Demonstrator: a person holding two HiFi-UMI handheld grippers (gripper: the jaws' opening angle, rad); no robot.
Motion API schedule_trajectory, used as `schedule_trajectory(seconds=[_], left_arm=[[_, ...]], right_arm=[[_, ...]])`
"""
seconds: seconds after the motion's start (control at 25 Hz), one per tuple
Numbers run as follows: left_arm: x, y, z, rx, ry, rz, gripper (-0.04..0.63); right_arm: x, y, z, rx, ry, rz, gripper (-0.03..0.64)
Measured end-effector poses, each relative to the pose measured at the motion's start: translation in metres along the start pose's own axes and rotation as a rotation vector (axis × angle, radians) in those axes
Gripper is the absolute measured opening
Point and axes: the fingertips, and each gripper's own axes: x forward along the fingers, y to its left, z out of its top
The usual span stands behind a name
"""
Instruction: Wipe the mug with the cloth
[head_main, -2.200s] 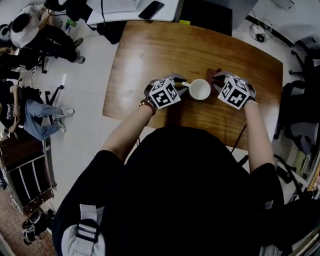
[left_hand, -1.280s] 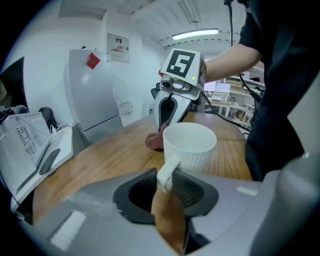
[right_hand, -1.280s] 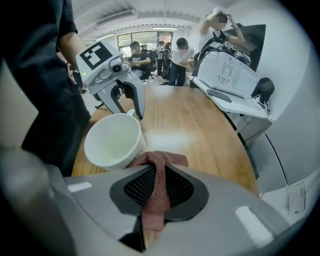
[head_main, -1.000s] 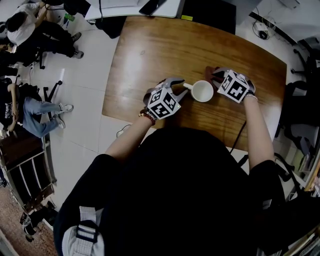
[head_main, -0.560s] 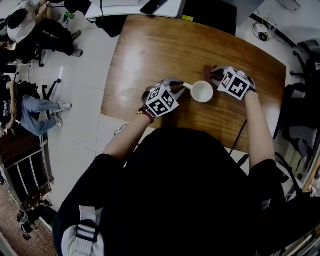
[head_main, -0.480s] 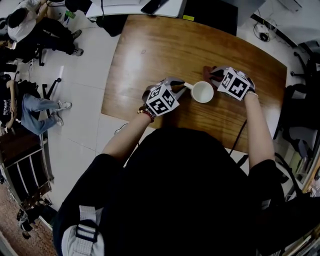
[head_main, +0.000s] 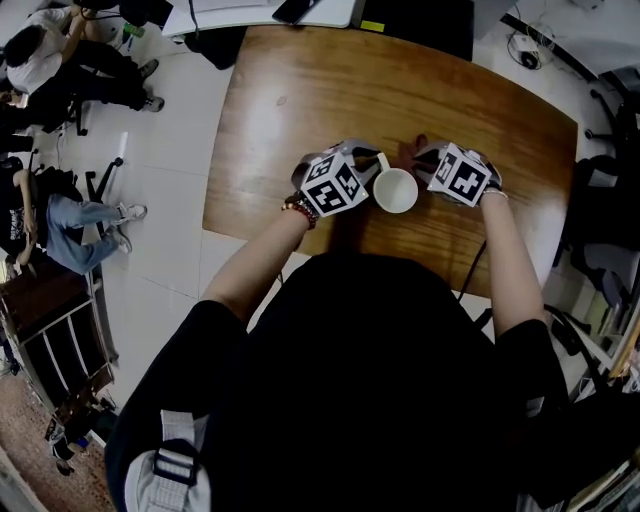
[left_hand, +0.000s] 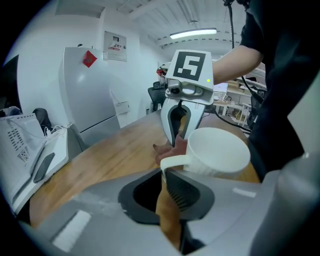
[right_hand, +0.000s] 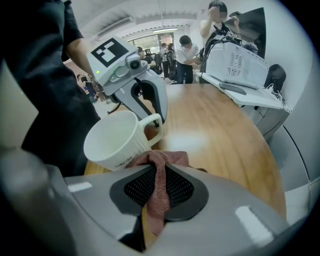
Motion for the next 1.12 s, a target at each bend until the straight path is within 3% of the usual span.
schedule_trajectory(seconds=[0.32, 0.6, 0.84, 1.12], left_arm=[[0.006, -0.001, 0.007, -0.010, -0.017, -0.028, 0.026], [0.007, -0.002, 0.009, -0.007, -0.017, -0.027, 0.026], [0.007, -0.001, 0.008, -0.011, -0.022, -0.025, 0.026], [0.007, -0.002, 0.009, -0.009, -0.026, -0.026, 0.026]], right_arm=[[0.002, 0.006, -0.003, 0.045, -0.040, -0.017, 0.051], [-0.026, 0.001, 0.024, 0.016, -0.130, -0.019, 0.051], [-0.025, 0.002, 0.029, -0.033, -0.098, -0.004, 0.051], [-0.006, -0.002, 0.028, 0.024, -0.092, -0.011, 0.049]])
